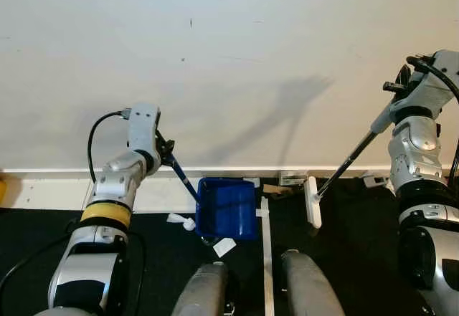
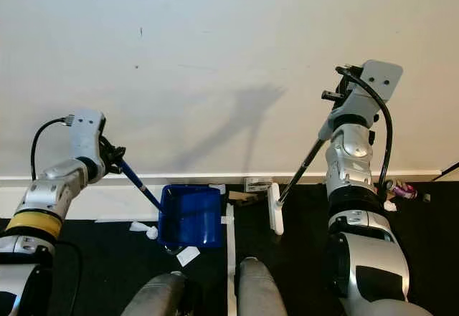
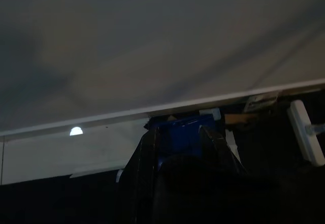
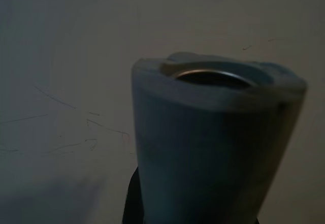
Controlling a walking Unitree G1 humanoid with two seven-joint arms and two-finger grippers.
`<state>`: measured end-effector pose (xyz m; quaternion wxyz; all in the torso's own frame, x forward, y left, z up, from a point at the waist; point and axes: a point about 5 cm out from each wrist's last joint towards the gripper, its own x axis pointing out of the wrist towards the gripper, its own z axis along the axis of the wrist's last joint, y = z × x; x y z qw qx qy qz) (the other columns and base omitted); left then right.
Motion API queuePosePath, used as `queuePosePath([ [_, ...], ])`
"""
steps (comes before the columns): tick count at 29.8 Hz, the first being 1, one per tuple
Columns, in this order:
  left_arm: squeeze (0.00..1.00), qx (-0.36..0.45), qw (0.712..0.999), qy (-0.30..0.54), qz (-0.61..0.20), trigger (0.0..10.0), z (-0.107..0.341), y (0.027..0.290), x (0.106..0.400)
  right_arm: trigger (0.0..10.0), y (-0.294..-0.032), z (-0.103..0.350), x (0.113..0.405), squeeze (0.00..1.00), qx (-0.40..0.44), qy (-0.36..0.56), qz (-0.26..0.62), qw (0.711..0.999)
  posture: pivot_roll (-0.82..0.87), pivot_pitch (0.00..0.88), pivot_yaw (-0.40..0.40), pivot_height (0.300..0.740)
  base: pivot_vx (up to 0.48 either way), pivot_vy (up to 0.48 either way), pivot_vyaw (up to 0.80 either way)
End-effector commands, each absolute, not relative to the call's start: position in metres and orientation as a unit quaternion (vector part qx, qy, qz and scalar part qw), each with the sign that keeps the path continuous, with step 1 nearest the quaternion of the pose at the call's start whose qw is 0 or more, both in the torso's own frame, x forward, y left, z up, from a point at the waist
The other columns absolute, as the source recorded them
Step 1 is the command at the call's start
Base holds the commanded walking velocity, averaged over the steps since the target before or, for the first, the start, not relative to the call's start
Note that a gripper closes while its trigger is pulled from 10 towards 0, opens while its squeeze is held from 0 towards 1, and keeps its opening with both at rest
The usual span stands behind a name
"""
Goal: Sweep floor
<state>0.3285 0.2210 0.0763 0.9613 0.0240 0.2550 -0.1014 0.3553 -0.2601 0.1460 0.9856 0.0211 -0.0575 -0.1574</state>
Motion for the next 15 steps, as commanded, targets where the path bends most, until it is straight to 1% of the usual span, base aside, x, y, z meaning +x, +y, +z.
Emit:
queuePosePath([
  [1, 0.0, 0.019, 0.97, 0.218, -0.105, 10.0, 0.095, 0.22, 0.337, 10.0, -0.265, 0.155, 0.355, 0.0, 0.012, -0.071, -0.159, 0.985, -0.02, 0.09, 0.04, 0.74, 0.0, 0.0, 0.0],
  [4, 0.0, 0.035, 0.975, 0.194, -0.102, 10.0, 0.112, 0.223, 0.343, 10.0, -0.273, 0.157, 0.355, 0.0, -0.002, -0.065, -0.15, 0.987, -0.03, 0.094, 0.041, 0.74, 0.0, 0.0, 0.0],
  [8, 0.0, 0.065, 0.976, 0.187, -0.092, 10.0, 0.119, 0.226, 0.347, 10.0, -0.274, 0.155, 0.354, 0.0, -0.015, -0.053, -0.133, 0.99, -0.03, 0.094, 0.041, 0.74, 0.0, 0.0, 0.0],
  [12, 0.0, 0.118, 0.969, 0.198, -0.084, 10.0, 0.122, 0.23, 0.349, 10.0, -0.27, 0.151, 0.354, 0.0, -0.018, -0.047, -0.121, 0.991, -0.03, 0.094, 0.044, 0.74, 0.0, 0.0, 0.0],
  [15, 0.0, 0.124, 0.969, 0.205, -0.065, 10.0, 0.123, 0.235, 0.351, 10.0, -0.269, 0.15, 0.354, 0.0, -0.02, -0.045, -0.117, 0.992, -0.03, 0.091, 0.046, 0.74, 0.0, 0.0, 0.0],
])
